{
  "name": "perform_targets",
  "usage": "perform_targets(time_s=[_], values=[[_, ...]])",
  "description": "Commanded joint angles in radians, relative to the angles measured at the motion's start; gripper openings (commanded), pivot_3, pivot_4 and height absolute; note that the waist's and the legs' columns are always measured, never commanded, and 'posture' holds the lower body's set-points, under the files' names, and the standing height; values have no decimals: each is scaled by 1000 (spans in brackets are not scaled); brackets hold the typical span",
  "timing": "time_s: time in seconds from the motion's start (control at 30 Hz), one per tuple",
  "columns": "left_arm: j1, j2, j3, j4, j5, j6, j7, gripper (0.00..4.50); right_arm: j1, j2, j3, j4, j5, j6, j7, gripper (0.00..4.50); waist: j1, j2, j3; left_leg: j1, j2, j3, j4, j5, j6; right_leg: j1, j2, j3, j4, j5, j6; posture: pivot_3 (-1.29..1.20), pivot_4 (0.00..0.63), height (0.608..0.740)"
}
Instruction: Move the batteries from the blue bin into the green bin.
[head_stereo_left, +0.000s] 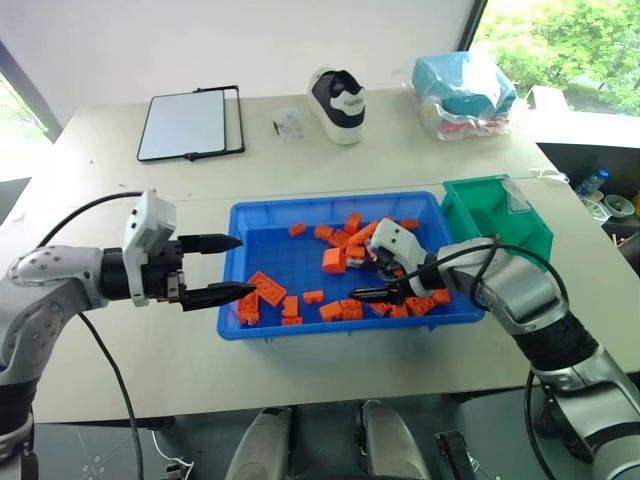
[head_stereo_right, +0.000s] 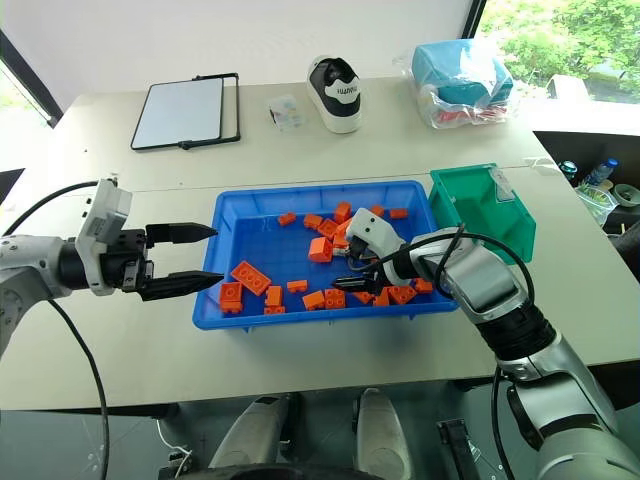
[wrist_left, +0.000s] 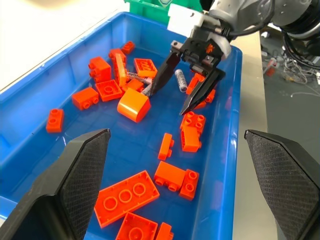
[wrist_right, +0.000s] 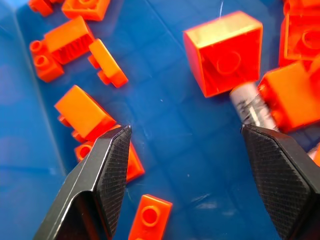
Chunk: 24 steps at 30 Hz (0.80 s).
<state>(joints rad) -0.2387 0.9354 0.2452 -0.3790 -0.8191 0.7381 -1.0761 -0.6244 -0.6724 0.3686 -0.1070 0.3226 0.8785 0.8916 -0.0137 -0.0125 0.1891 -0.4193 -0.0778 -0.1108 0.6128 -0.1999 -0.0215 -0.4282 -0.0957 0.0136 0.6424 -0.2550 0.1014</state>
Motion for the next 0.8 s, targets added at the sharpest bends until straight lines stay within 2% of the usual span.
perform_targets(time_s=[0.03, 0.37, 0.8], values=[[-1, 9, 35, -32, -20, 1, 10, 4500, -33, 13, -9, 26, -25, -36, 15, 3587, -1, 0, 0, 0, 0, 0, 0, 0, 0, 0, 0, 0, 0, 0, 0, 0, 150, 731], [-11, 17, 37, -9, -7, -12, -1, 4500, -91, 14, -103, -28, 36, 47, 28, 3587, 0, 0, 0, 0, 0, 0, 0, 0, 0, 0, 0, 0, 0, 0, 0, 0, 150, 731], [-50, 11, 14, 12, 6, -22, -13, 4500, -77, 45, -26, 155, -99, -90, 25, 3587, -2, 0, 0, 1, 0, 0, 0, 0, 0, 0, 1, 0, 1, 0, 1, 0, 150, 731]])
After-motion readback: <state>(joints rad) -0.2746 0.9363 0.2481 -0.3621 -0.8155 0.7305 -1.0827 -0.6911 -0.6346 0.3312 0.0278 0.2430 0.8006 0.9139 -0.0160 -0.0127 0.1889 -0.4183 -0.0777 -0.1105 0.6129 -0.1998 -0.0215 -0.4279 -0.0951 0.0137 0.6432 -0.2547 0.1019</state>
